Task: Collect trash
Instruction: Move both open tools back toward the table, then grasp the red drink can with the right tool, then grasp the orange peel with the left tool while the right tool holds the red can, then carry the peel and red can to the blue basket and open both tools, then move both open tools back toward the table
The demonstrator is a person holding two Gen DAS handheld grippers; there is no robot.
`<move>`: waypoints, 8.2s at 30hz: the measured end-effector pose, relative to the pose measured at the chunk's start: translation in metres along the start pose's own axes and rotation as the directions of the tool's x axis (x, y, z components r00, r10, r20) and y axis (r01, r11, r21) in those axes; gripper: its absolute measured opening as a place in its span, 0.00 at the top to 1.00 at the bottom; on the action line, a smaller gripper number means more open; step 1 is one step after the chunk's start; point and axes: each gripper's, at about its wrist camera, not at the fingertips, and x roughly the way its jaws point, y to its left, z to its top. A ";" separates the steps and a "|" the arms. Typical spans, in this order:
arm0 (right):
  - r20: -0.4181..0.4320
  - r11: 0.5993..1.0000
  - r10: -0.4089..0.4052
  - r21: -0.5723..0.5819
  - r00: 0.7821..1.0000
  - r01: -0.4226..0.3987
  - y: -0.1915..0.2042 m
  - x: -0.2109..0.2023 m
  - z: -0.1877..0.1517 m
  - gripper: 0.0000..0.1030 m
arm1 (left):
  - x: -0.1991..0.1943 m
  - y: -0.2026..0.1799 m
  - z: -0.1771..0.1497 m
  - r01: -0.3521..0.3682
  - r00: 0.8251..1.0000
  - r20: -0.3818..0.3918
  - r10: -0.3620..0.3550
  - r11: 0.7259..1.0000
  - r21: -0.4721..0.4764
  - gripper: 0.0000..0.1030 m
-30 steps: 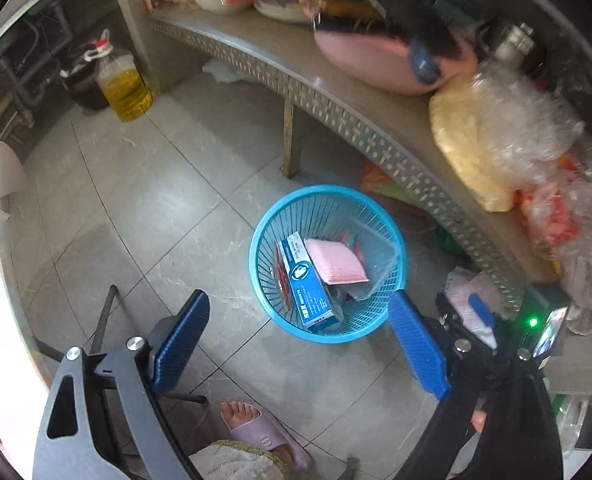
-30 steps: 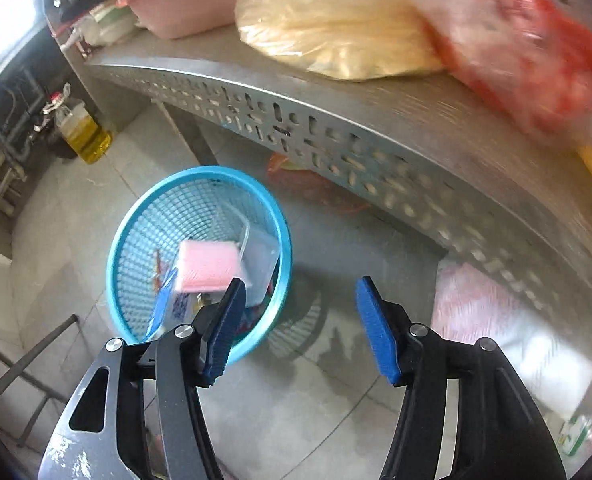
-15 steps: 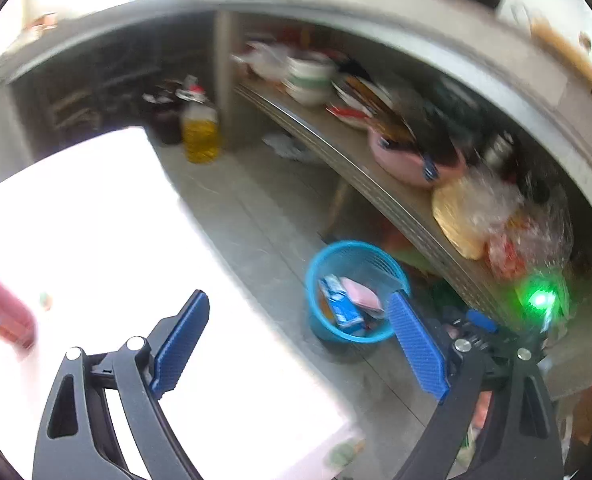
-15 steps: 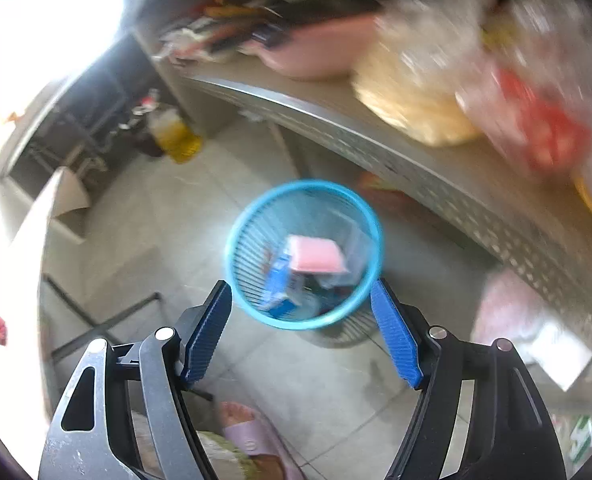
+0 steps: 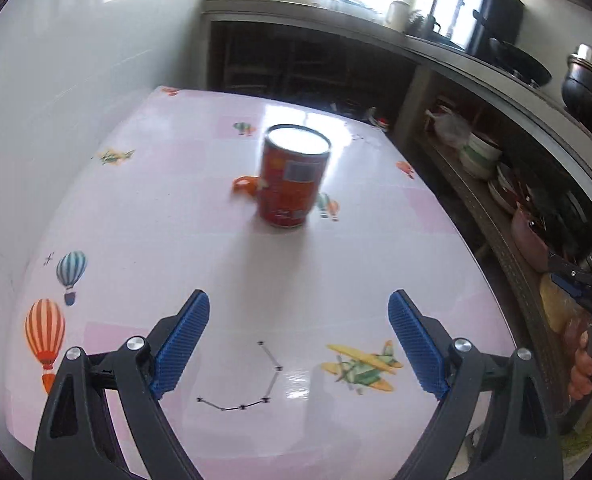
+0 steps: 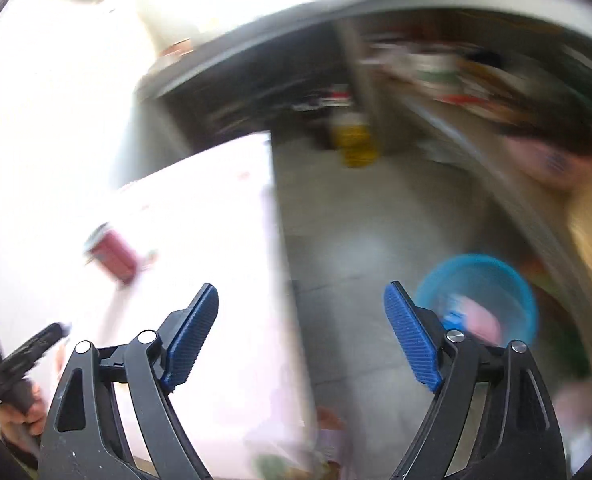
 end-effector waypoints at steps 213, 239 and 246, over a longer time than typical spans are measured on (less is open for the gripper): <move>-0.013 0.905 -0.342 0.265 0.940 0.333 -0.167 -0.127 -0.111 0.23 | 0.010 -0.275 -0.004 0.487 0.873 -0.227 -0.431 0.782 0.390 0.27; 0.131 0.871 -0.388 -0.272 0.913 0.409 0.072 -0.142 -0.137 0.08 | -0.065 -0.099 -0.115 -0.045 0.997 0.059 0.039 0.993 0.108 0.05; 0.061 0.891 -0.372 -0.258 0.926 0.374 0.073 -0.134 -0.143 0.08 | -0.067 -0.082 -0.116 -0.223 0.975 0.043 0.219 0.965 0.137 0.05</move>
